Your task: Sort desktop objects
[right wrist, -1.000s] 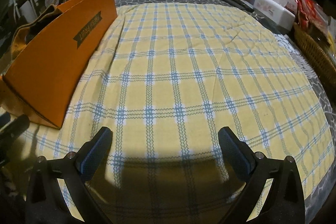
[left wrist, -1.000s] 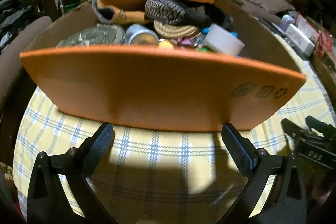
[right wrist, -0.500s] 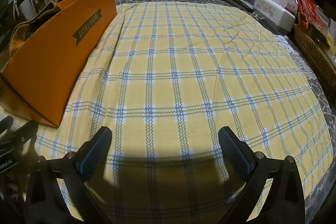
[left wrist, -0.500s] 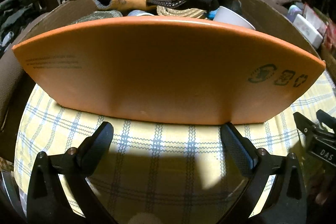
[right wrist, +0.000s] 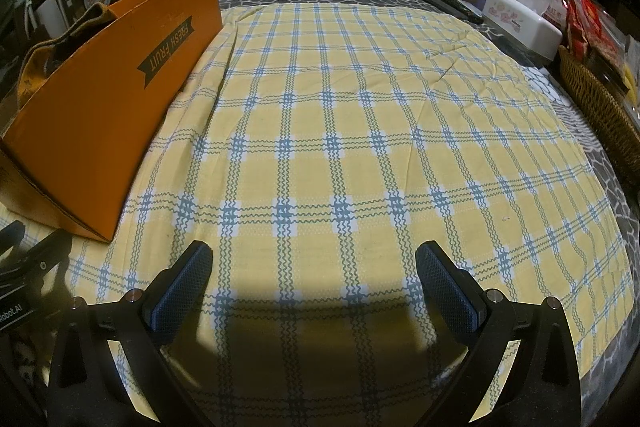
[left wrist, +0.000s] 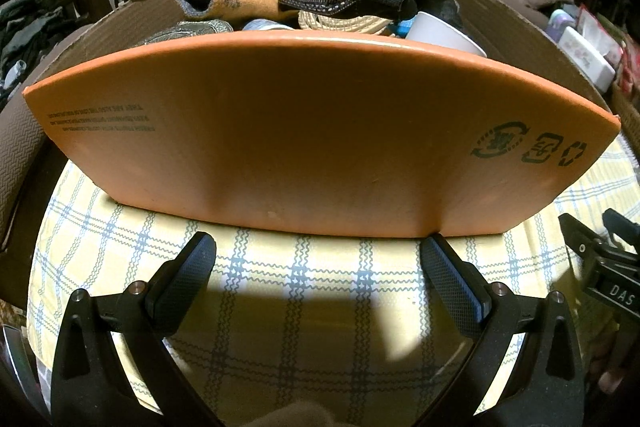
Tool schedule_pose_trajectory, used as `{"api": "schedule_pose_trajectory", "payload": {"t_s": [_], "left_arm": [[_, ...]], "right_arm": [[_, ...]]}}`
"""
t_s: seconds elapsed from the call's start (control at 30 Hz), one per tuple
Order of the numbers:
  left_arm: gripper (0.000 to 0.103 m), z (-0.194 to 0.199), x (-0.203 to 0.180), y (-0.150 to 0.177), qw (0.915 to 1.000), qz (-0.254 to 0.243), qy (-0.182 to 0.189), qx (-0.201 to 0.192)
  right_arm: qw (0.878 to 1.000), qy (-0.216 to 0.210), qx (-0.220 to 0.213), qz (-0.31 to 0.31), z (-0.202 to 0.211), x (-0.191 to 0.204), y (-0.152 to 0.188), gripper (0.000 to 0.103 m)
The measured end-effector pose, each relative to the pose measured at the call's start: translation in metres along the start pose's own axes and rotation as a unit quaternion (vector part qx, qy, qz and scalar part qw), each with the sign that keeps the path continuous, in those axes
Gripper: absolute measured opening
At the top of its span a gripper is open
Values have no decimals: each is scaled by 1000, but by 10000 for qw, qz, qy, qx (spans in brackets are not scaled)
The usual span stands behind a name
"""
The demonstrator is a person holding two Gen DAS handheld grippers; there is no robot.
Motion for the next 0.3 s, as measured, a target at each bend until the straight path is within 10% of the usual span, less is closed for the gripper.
{"api": "schedule_pose_trajectory", "payload": {"t_s": [0.3], "left_arm": [[103, 0, 1, -1, 10000, -19, -21, 3]], "right_arm": [[10000, 3, 1, 2, 0, 0, 0, 103]]}}
Point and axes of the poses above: each gripper's, at about its wrist camera, not at the fingertips, and z roughly against the way its jaws point, x to its left, y to its underside, the point moved 6 cm from there along -z, roughly the way its jaws point
